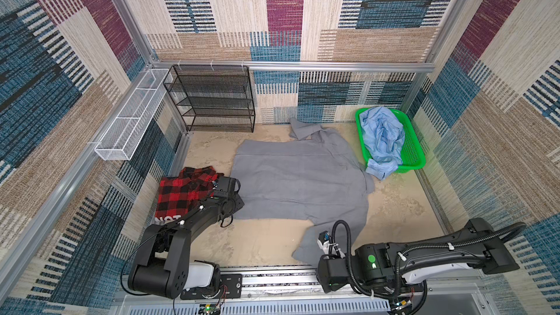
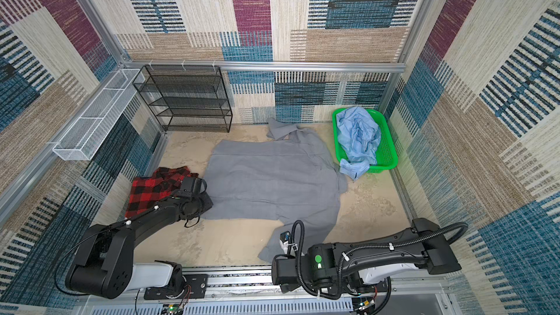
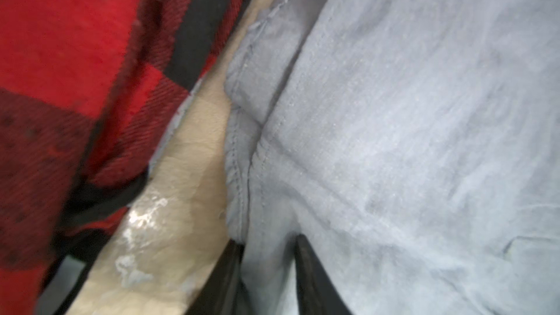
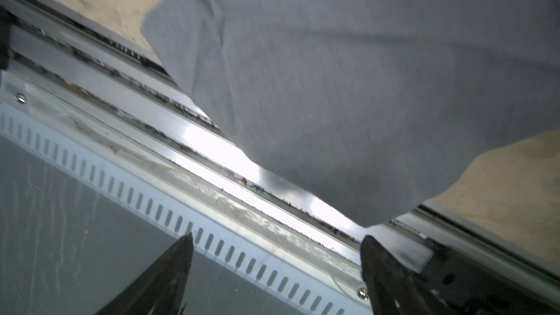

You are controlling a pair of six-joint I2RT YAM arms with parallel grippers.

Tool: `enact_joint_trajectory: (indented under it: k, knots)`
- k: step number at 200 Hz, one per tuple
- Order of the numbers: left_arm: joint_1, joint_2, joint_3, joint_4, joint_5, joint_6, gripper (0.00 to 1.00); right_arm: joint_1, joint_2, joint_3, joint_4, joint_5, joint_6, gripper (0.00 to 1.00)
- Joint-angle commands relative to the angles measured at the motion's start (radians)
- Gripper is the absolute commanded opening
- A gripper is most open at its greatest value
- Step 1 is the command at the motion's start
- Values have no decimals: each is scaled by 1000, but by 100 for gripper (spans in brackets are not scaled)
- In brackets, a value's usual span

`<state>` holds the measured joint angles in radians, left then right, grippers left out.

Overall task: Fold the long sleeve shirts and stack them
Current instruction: 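Grasp the grey shirt's near corners with both grippers and tug them outward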

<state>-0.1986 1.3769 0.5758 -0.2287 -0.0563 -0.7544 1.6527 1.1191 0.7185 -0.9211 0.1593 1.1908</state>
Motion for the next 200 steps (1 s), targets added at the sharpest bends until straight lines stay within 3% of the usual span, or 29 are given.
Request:
enact_joint_trajectory:
  k: [1,60,111,170,200]
  knots:
    - [-1,7,-13,-114,85,15,24,24,-23,-40,68,-41,129,84]
    - [0,-51,-14,-150,84,20,5,33,-8,-180,230,-98,185,77]
    - [1,-96,-12,-183,81,24,0,33,-3,-274,293,-74,229,73]
    - [1,-146,-5,-219,85,12,0,32,76,-218,216,128,275,52]
    - [1,-171,-3,-227,88,7,0,19,90,-210,179,205,332,50]
